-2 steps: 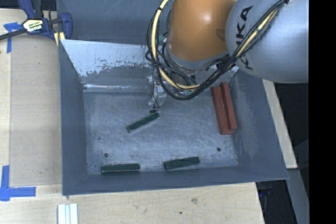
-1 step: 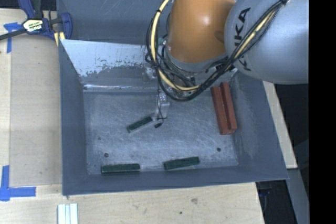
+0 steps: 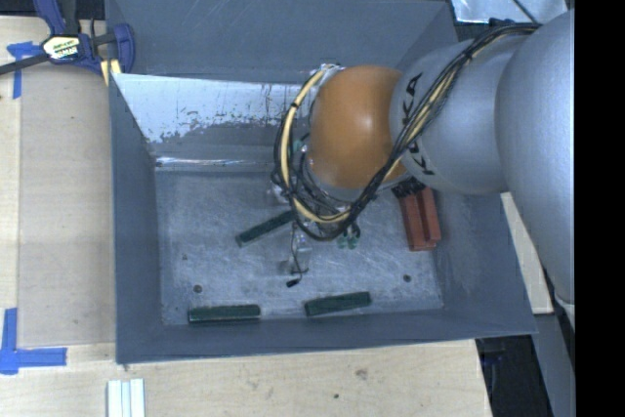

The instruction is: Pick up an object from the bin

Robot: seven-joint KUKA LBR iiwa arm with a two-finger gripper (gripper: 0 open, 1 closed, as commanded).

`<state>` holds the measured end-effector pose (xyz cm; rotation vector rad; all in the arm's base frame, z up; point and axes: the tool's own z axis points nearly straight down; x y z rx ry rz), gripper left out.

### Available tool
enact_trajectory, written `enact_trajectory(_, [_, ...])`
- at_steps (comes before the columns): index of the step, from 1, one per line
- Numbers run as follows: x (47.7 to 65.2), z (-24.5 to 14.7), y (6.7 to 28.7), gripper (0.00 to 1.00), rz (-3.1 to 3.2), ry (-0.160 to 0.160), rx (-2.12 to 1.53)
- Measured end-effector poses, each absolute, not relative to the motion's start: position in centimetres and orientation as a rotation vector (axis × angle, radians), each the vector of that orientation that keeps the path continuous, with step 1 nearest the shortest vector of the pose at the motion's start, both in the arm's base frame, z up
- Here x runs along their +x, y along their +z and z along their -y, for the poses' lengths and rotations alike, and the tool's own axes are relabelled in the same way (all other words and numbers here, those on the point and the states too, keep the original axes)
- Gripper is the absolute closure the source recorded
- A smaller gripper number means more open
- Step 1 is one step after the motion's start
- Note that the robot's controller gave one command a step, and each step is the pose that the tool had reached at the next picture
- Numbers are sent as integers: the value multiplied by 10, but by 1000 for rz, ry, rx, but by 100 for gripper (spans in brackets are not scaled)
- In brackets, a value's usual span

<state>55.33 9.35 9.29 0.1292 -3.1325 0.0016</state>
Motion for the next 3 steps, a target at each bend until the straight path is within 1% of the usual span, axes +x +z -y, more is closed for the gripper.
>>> enact_trajectory(1, [591, -86, 69, 0, 3141, 1, 170])
enact_trajectory(2, [591, -87, 71, 100, 3144, -2, 166])
enact_trajectory(3, [598, -99, 212, 100, 3123, -1, 385])
